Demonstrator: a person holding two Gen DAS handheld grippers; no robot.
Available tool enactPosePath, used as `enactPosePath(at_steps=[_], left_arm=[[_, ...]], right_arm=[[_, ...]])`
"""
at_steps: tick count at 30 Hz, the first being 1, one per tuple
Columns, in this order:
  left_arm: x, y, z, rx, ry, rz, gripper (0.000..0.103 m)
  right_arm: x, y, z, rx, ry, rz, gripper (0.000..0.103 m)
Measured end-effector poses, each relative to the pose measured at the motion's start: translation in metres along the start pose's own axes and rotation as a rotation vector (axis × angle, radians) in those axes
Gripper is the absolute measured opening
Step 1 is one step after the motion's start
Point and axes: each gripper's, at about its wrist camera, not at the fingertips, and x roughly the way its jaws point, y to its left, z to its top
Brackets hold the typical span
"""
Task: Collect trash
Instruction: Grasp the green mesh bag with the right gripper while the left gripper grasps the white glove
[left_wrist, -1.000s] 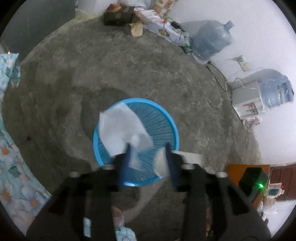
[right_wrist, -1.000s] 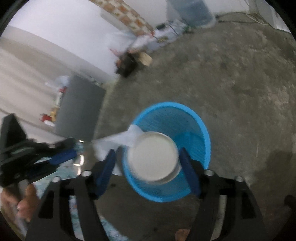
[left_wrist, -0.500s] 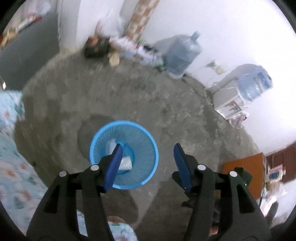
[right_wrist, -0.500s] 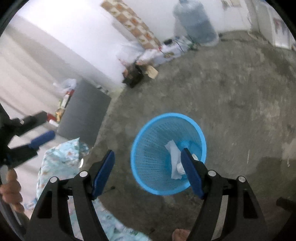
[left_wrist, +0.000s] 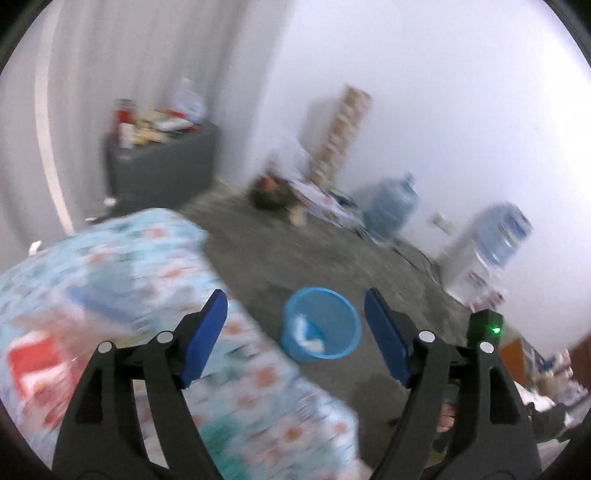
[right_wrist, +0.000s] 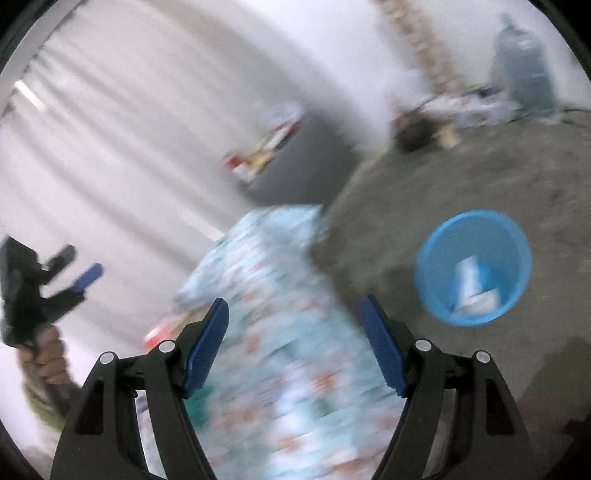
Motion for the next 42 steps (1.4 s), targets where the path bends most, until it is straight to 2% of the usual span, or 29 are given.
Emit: enactPosePath(at_steps=[4, 7, 11, 15, 17, 21, 26, 29, 33, 37, 42], left_arm=[[-0.056, 0.039, -0.047, -0.053, -0.082, 0.114, 0.072], [-0.079, 0.06, -0.079, -0.076, -0.114, 0.163, 0.072], [-0.1, 0.083, -0.122, -0.117, -0.147, 0.214, 0.072], [-0.103, 0.107, -0.151, -0.174, -0.113, 0.252, 0.072], [-0.1, 0.118, -0.161, -0.18, -0.088, 0.273, 0.071], [-0.093, 0.128, -0.171, -0.158, -0.048, 0.314, 0.061], [-0.076, 0.137, -0.172, -0.161, -0.009, 0.285, 0.051], [-0.06, 0.142, -0.169, -0.149, 0.029, 0.299, 0.045], [-0.047, 0.144, -0.166, -0.124, 0.056, 0.305, 0.038], [-0.042, 0.14, -0.165, -0.105, 0.074, 0.281, 0.031], [-0.033, 0.129, -0.166, -0.065, 0.109, 0.255, 0.03]], right_arm=[[0.025, 0.044, -0.031, -0.043, 0.155, 0.11, 0.072], [0.047, 0.067, -0.053, -0.047, 0.262, 0.165, 0.072], [0.075, 0.088, -0.08, -0.046, 0.378, 0.172, 0.072], [0.098, 0.103, -0.098, -0.03, 0.444, 0.169, 0.072], [0.108, 0.111, -0.101, -0.031, 0.459, 0.151, 0.072], [0.118, 0.12, -0.107, -0.033, 0.484, 0.132, 0.072], [0.131, 0.121, -0.108, -0.003, 0.497, 0.114, 0.067], [0.141, 0.117, -0.111, 0.021, 0.511, 0.111, 0.059], [0.154, 0.109, -0.118, 0.09, 0.548, 0.146, 0.041], [0.151, 0.102, -0.118, 0.12, 0.538, 0.166, 0.037], [0.137, 0.095, -0.107, 0.113, 0.509, 0.161, 0.036]])
